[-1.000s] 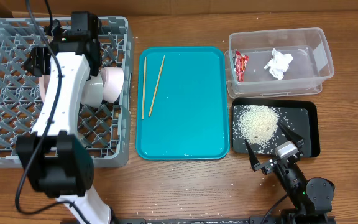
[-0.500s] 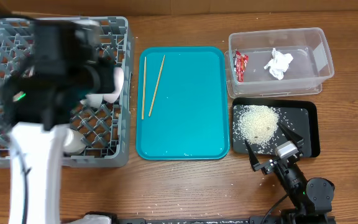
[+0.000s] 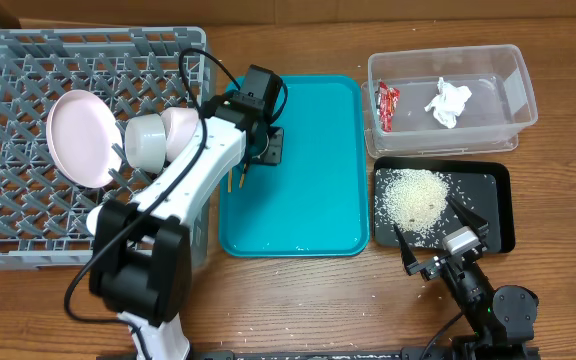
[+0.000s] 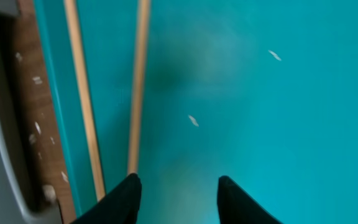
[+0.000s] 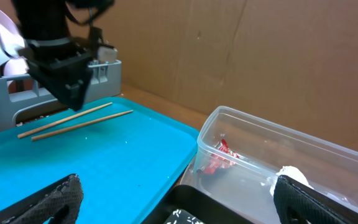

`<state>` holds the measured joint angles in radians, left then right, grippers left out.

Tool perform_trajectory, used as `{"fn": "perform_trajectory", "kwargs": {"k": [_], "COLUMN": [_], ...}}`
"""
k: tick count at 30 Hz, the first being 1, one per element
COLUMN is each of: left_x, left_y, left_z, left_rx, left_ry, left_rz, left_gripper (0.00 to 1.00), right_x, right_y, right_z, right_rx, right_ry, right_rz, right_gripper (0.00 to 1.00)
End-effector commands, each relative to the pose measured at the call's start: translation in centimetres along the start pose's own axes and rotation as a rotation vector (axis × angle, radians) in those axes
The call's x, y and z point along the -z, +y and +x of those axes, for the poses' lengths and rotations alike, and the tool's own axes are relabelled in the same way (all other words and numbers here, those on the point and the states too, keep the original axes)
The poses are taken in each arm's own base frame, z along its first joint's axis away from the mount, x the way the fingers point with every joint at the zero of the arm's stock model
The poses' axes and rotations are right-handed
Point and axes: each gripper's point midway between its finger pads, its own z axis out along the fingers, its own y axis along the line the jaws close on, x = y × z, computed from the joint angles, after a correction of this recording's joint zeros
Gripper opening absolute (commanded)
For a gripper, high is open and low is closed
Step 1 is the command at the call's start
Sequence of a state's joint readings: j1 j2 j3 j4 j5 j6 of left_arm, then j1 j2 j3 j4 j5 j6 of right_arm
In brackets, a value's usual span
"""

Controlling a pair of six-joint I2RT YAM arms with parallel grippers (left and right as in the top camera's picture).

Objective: Sort waste into correct bins and load items into the dishwasher
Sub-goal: 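Grasp a wooden chopstick on the teal tray with the left gripper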

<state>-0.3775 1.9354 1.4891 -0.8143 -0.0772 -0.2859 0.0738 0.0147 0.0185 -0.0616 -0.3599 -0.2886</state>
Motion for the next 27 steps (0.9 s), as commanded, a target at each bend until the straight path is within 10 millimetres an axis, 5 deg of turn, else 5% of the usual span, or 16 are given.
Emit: {"fn": "perform_trajectory", "kwargs": {"k": [1,9,13,15,17,23,27], "left_x": [-3.0,-8.3,-8.9,-8.3,-7.0,3.6,10.7], "left_y": [2.2,2.4,1.3,0.1,-0.6,0.0,2.2], "left_z": [-0.8,0.3,1.6,1.9,2.0,0.4,1.2], "left_rx": [0.023,0.002,-0.001,-0.001,0.003,0.02,0.025], "left_ry": [-0.016,0.035,0.095,0.119,0.136,0.073,-0.011], "left_rz": [-0.121,-0.151,-0.087,-0.021,0.022,0.042,-0.014], "left_gripper": [0.47,0.46,0.07,0.04,0.04,0.04,0.04], "right_x": [0.0,0.0,0.0,0.0,0.0,0.0,0.0], "right_y": [0.1,0.1,0.1,0.1,0.1,0.1,0.1], "right_z": [0.1,0.1,0.1,0.1,0.1,0.1,0.1], "right_rx": [-0.002,-0.002,-0.002,-0.002,-0.002,-0.002,-0.002], "right_ry": [-0.005,-0.005,-0.005,-0.005,-0.005,-0.005,-0.005], "right_rz": [-0.004,-0.004,-0.004,-0.004,-0.004,-0.004,-0.004], "right_gripper": [1.0,1.0,1.0,1.0,1.0,1.0,1.0]}}
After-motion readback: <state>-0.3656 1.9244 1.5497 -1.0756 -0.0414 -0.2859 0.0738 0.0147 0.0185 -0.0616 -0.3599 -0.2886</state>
